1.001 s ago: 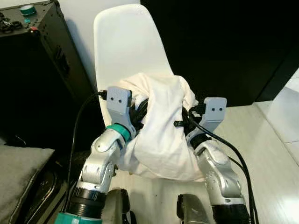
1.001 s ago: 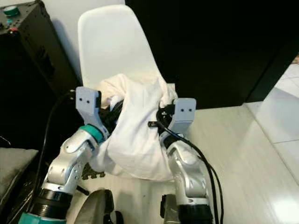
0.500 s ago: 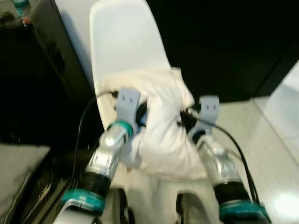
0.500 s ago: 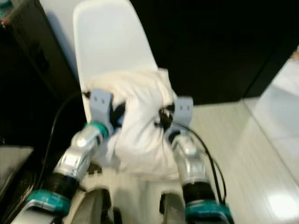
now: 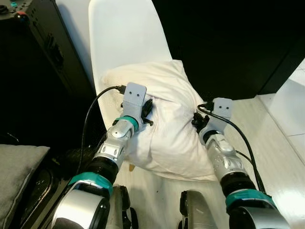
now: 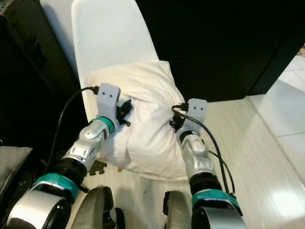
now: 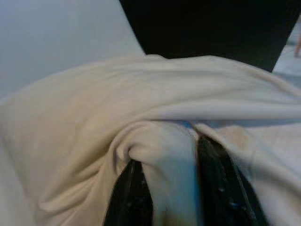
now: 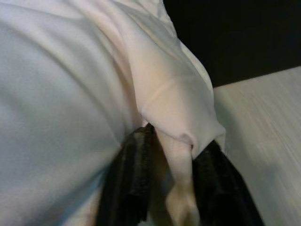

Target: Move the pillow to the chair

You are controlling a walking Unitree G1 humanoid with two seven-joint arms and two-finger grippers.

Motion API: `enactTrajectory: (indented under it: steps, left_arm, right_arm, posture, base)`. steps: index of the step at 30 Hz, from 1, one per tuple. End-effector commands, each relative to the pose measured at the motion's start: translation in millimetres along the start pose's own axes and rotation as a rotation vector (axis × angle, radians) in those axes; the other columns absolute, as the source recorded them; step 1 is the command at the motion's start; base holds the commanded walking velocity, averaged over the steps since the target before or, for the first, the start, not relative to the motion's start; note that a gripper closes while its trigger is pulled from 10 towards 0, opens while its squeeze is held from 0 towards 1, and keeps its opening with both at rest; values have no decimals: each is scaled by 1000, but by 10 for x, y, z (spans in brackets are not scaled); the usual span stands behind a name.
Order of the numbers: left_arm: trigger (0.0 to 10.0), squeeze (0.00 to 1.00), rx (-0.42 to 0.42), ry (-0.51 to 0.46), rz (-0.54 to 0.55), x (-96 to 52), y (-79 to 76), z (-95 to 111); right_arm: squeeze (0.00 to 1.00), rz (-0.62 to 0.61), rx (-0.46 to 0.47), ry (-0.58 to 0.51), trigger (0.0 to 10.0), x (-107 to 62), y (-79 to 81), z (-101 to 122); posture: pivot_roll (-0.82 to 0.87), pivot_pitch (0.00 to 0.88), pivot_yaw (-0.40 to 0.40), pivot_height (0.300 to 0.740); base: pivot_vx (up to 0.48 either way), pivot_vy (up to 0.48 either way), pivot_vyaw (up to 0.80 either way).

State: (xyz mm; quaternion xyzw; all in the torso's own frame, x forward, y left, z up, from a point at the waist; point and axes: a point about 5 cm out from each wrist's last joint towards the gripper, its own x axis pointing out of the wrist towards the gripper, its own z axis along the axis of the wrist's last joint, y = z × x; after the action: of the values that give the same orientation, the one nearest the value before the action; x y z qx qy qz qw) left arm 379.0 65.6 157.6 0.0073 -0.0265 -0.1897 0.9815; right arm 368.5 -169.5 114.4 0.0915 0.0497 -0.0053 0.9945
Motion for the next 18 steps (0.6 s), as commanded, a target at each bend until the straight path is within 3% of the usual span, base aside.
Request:
enactTrajectory:
  steps: [1, 8, 14, 18]
  left_arm:
    - [10000, 1000, -21, -38, -6, -6, 2, 34]
    - [10000, 1000, -105, -163, -96, -105, -10, 134]
    - [10000, 1000, -111, -212, -138, -196, -31, 218]
    - [10000, 1000, -109, -247, -161, -351, -15, 231]
  right_arm:
    - [1000, 1, 14, 0, 10000, 2, 35, -23]
    - [1000, -20, 56, -100, 10000, -23, -85, 78]
    - [1000, -17, 73, -153, 10000, -55, -110, 135]
    - [1000, -6, 48, -178, 10000, -118, -151, 95]
  posture:
    - [13, 133, 132, 612]
    - [21, 99, 130, 612]
    - [25, 78, 129, 612]
    - [32, 44, 127, 612]
  base:
    - [0, 0, 0]
    - [0, 0, 0]
    - [0, 0, 0]
    - [0, 0, 0]
